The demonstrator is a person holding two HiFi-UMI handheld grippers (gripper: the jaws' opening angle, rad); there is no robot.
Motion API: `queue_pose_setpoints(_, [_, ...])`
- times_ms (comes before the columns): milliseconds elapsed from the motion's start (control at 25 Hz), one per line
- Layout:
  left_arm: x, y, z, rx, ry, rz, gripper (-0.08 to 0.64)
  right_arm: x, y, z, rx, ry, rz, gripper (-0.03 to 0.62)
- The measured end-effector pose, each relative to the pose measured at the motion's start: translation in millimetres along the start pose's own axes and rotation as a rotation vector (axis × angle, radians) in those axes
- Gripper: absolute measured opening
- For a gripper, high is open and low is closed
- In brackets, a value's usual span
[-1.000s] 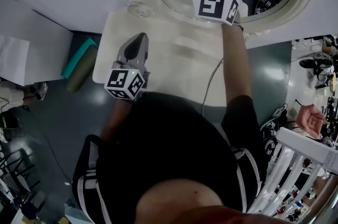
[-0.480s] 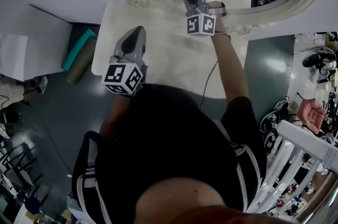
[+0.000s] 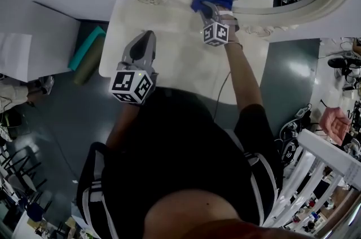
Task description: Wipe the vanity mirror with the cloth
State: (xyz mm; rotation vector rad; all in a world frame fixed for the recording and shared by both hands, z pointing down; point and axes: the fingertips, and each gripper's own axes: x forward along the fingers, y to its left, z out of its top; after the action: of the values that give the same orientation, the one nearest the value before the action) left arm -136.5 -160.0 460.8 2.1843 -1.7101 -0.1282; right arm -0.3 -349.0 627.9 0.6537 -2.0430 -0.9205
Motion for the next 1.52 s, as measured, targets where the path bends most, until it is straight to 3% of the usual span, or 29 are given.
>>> queue_pose_setpoints(320, [-12.6, -2.2, -6.3, 0.002, 0.006, 0.004, 0.008, 4.8, 21.3, -19.9, 0.160, 0.067, 0.112, 0.044])
queue_pose_setpoints(440, [-12.6, -7.6, -1.2, 0.004, -0.007, -0.010, 0.008, -8.2, 11.9, -13.3, 0.225, 0.016, 0.088, 0.048])
queue_pose_setpoints(640, [-2.5, -27.0, 5.1, 0.021, -0.025, -0.072, 0.008, -77.2, -68.6, 16.0, 0.524, -0.250, -0.172, 0.048])
queue_pose_setpoints(840, [6.0, -48.6, 10.9, 0.036, -0.033, -0.128, 0.008, -190.3, -176.8, 36.4, 0.910, -0.612, -0.563, 0.049])
queue_pose_setpoints(960, [6.7, -53.3, 10.2, 0.042, -0.031, -0.143, 0.008, -256.8, -222.5, 20.0, 1.106, -0.766, -0.823, 0.049])
queue_pose_setpoints(1080, [7.0, -50.6, 9.4, 0.042, -0.029, -0.141, 0.008, -294.2, -253.8, -12.4, 1.247, -0.841, -1.017, 0.049])
queue_pose_setpoints(1200, [2.1, -49.1, 10.5, 0.040, -0.031, -0.133, 0.008, -308.7, -275.3, -35.2, 1.304, -0.840, -1.120, 0.049])
queue_pose_setpoints(1320, [-1.7, -48.0, 11.5, 0.039, -0.037, -0.123, 0.008, -305.7, -289.2, -53.8, 1.350, -0.798, -1.152, 0.049])
queue_pose_setpoints(1520, [-1.0, -41.2, 11.1, 0.036, -0.036, -0.103, 0.008, -300.9, -307.1, -61.9, 1.347, -0.781, -1.182, 0.049])
